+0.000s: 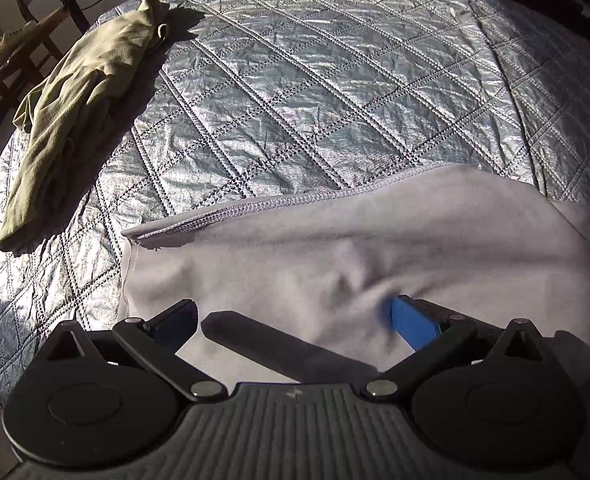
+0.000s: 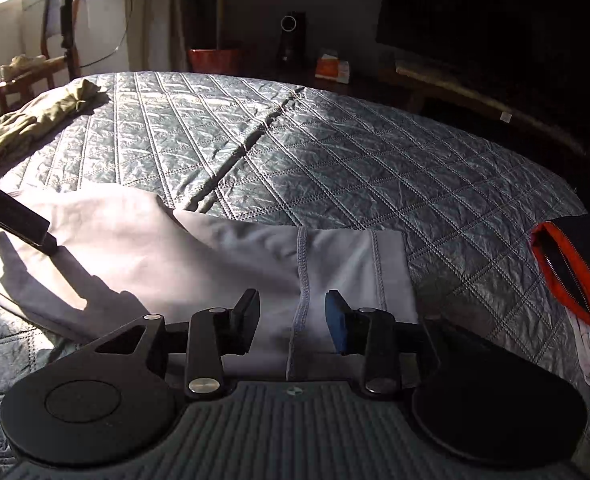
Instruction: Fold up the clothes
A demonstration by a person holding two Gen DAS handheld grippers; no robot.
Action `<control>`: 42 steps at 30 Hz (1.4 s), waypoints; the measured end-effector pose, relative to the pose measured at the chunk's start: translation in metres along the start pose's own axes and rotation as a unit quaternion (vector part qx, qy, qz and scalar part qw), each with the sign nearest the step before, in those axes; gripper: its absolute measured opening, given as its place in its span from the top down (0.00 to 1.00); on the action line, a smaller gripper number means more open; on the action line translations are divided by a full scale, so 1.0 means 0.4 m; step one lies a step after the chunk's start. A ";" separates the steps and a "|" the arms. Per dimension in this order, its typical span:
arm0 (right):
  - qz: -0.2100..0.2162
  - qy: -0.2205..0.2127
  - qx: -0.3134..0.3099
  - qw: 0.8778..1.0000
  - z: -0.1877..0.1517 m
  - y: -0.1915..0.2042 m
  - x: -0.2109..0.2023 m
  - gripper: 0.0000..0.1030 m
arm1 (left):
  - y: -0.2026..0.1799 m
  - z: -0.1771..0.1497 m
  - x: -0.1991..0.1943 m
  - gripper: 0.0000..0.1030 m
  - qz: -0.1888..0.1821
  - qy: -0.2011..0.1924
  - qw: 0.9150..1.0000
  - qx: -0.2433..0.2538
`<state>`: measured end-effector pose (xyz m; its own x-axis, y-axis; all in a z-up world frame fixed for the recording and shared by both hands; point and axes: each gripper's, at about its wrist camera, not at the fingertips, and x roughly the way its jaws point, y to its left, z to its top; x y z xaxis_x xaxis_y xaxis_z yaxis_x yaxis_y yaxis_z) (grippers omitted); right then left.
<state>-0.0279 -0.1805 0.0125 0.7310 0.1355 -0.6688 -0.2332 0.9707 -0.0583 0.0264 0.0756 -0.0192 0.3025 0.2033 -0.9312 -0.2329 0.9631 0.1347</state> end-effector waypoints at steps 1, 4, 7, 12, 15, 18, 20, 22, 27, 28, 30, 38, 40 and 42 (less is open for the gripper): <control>-0.020 -0.009 -0.001 1.000 0.014 -0.003 -0.003 0.41 | 0.003 0.000 -0.001 0.00 0.001 0.001 1.000 -0.006; -0.038 -0.001 0.006 0.999 0.028 -0.024 0.040 0.47 | -0.007 0.003 -0.011 0.00 0.012 -0.005 1.000 -0.008; -0.035 0.034 0.018 0.999 0.012 -0.039 0.115 0.65 | -0.037 0.010 -0.030 0.01 0.006 -0.020 1.000 0.006; -0.027 0.038 0.037 0.998 -0.017 -0.046 0.144 0.68 | -0.107 0.034 -0.055 0.01 -0.021 -0.051 0.998 0.039; -0.029 0.042 0.034 0.998 -0.011 -0.044 0.136 0.68 | -0.141 0.046 -0.032 0.01 -0.037 -0.030 0.997 0.053; -0.023 0.016 0.035 0.999 0.013 -0.044 0.113 0.68 | -0.140 0.045 0.002 0.00 -0.039 -0.003 0.999 0.030; -0.020 0.030 0.027 0.999 0.015 -0.045 0.134 0.67 | -0.131 0.045 0.003 0.00 -0.029 -0.013 0.999 0.027; -0.014 0.043 0.029 0.999 0.006 -0.053 0.154 0.70 | -0.113 0.043 0.006 0.00 -0.028 -0.016 0.999 0.017; -0.014 0.039 0.095 0.995 -0.033 -0.102 0.117 0.85 | -0.034 0.025 0.007 0.00 -0.012 -0.021 0.999 -0.041; -0.018 0.040 0.090 0.995 -0.041 -0.103 0.110 0.89 | -0.010 0.023 0.007 0.00 0.000 -0.020 0.998 -0.060; -0.029 0.046 0.067 0.996 -0.040 -0.091 0.104 0.89 | 0.041 0.018 0.006 0.00 0.027 -0.019 0.994 -0.104; -0.034 -0.009 -0.021 0.999 0.044 0.009 0.077 0.79 | 0.120 0.031 -0.032 0.04 0.074 -0.047 0.979 -0.184; -0.029 -0.004 -0.039 0.999 0.058 0.027 0.109 0.78 | 0.070 0.044 -0.043 0.03 0.063 -0.059 0.985 -0.151; -0.023 0.015 -0.033 0.999 0.057 0.024 0.154 0.78 | 0.008 0.059 -0.046 0.02 0.051 -0.067 0.991 -0.107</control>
<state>0.0296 -0.1585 -0.0123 0.7229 0.0840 -0.6858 -0.2418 0.9606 -0.1372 0.0419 0.0793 0.0062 0.3849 0.3324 -0.8611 -0.4546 0.8802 0.1365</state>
